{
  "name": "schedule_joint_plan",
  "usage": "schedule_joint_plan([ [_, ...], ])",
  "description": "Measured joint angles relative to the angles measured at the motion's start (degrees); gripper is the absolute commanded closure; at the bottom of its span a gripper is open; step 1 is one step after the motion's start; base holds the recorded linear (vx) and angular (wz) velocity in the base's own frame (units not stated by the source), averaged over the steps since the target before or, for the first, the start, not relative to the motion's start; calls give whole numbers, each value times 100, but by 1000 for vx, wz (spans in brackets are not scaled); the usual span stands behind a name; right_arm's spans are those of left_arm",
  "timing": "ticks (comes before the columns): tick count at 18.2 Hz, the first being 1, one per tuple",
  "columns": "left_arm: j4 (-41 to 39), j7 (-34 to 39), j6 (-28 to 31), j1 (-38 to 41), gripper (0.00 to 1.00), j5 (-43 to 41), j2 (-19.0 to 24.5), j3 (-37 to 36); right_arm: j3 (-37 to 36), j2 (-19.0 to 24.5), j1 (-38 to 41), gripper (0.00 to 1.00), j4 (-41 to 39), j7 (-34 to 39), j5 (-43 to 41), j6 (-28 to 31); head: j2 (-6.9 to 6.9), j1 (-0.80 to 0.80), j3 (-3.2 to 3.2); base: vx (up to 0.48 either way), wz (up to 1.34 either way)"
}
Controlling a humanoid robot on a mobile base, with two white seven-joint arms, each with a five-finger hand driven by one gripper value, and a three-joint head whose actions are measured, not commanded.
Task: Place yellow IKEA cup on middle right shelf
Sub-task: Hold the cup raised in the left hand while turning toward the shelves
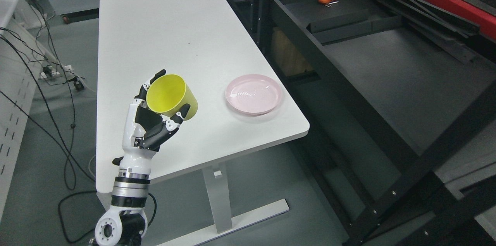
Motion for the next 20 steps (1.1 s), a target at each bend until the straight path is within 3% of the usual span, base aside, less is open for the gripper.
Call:
schedule_joint_plan([
  [6,-17,10,-36,-8,99,5,0,-83,0,0,0,1,0,-1,0,0,0,0,0,-245,-571],
  [20,-37,12,-195,-12,99,197,0,-382,0,0,2,1,0,-14,0,0,-1,0,0,-199,-959],
])
